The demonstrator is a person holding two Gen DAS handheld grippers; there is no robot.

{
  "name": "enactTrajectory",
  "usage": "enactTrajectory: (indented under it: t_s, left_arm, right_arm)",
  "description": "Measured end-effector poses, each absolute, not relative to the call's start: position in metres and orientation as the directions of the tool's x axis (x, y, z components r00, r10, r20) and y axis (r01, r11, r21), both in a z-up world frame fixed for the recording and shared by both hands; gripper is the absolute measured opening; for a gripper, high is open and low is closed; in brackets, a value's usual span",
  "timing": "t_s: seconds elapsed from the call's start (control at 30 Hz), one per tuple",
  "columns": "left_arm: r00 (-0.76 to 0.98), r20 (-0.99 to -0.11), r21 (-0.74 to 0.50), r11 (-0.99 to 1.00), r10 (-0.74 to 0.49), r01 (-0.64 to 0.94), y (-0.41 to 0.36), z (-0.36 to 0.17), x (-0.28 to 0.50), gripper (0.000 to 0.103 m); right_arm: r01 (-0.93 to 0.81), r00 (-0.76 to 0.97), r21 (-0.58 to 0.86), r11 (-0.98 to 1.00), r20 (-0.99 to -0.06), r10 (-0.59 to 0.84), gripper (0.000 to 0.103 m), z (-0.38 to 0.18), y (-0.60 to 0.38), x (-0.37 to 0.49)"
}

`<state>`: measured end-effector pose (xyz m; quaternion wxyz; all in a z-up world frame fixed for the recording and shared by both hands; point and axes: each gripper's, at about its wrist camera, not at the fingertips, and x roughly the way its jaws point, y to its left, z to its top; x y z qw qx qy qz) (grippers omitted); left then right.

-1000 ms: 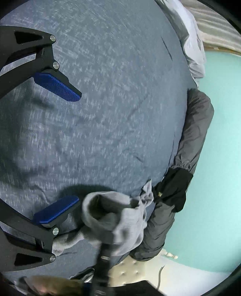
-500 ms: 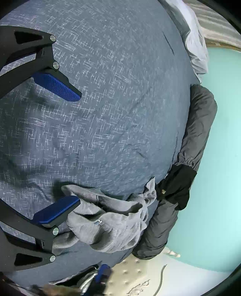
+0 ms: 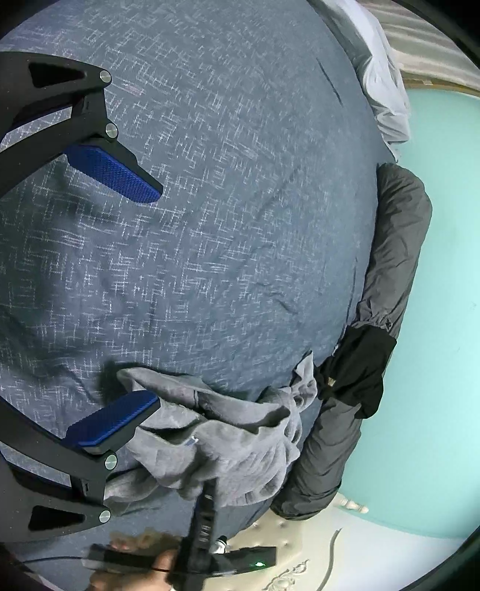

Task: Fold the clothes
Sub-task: 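Swing the held sweatshirt with the right gripper and lay it on the bed, then grasp the sweatshirt hem with the left gripper while the right gripper holds a sleeve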

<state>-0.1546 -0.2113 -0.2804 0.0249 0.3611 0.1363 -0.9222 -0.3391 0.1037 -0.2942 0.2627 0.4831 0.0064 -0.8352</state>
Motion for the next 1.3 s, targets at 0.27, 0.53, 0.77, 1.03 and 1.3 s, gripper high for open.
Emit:
enactTrajectory:
  t_s: [0.27, 0.53, 0.77, 1.03, 1.3]
  left_arm:
    - [-0.751, -0.659, -0.228, -0.96, 0.028, 0.164, -0.205, -0.253, -0.121, 0.103]
    - [-0.768, -0.641, -0.175, -0.972, -0.007, 0.155, -0.188, -0.18, -0.084, 0.103]
    - [-0.789, -0.614, -0.145, -0.979, -0.025, 0.143, -0.18, -0.116, -0.056, 0.103]
    - [-0.77, -0.638, -0.154, -0.979, -0.003, 0.131, -0.18, -0.115, -0.053, 0.103]
    - [-0.739, -0.672, -0.192, -0.975, 0.048, 0.112, -0.177, -0.152, -0.087, 0.103]
  right_arm:
    - [0.486, -0.389, 0.281, -0.828, -0.779, -0.492, 0.002, -0.291, 0.111, -0.293]
    - [0.516, -0.426, 0.339, -0.786, -0.695, -0.579, 0.001, -0.234, 0.157, -0.244]
    - [0.591, -0.396, 0.366, -0.719, -0.645, -0.654, 0.0, -0.199, 0.141, -0.213]
    - [0.524, -0.405, 0.385, -0.76, -0.672, -0.62, 0.0, -0.198, 0.152, -0.215]
    - [0.448, -0.411, 0.372, -0.813, -0.722, -0.556, 0.001, -0.227, 0.173, -0.239]
